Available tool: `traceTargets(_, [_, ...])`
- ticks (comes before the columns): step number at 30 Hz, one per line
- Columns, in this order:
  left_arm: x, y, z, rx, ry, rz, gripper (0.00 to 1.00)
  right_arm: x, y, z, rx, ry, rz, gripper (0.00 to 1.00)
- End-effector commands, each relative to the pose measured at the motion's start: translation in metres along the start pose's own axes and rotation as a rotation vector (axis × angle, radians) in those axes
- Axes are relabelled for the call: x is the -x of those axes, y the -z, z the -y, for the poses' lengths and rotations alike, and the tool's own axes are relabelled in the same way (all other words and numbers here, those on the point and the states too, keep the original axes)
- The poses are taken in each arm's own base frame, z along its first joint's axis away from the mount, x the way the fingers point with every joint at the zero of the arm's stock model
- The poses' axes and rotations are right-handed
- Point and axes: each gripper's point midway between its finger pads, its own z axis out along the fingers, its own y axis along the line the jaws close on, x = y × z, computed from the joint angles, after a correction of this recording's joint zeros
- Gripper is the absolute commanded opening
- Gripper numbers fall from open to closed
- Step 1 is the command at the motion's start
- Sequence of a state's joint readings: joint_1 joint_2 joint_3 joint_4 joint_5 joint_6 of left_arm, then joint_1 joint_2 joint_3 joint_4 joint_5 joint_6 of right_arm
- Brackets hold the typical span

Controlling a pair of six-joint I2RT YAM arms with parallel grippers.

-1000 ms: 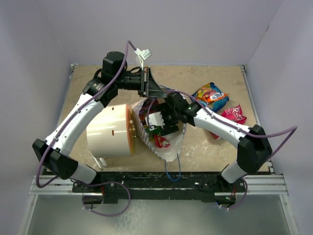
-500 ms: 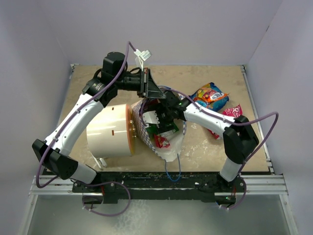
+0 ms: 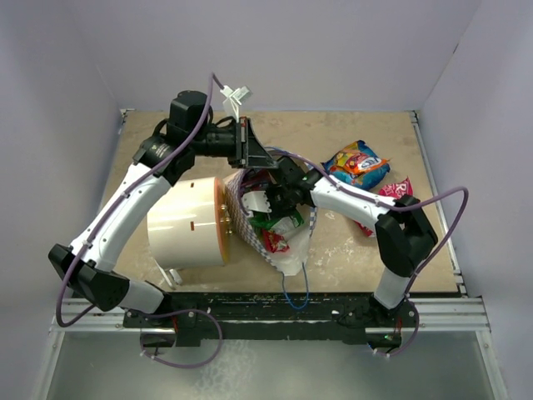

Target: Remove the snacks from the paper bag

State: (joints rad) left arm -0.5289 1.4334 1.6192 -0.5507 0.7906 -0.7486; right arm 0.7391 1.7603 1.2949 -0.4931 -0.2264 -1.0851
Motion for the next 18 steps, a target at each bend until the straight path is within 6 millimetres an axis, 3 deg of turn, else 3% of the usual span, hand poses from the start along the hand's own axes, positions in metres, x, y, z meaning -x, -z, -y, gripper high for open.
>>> traceTargets(1, [0.015,0.018,0.011,0.035,-0.006,0.077,0.0,0.008,0.014,-0.001,-0.029,-0.043,0.039,0.37])
traceTargets(6, [0.028,0.028,0.001,0.116,0.029,0.14,0.0,0.017,0.027,0.002,-0.086,-0.043,0.043,0.1])
traceTargets(9, [0.033,0.031,0.001,0.138,0.041,0.169,0.0,0.024,0.037,-0.002,-0.101,-0.036,0.037,0.01])
traceTargets(18, [0.045,0.042,0.008,0.155,0.031,0.263,0.0,0.051,0.087,0.003,-0.311,-0.098,0.171,0.0])
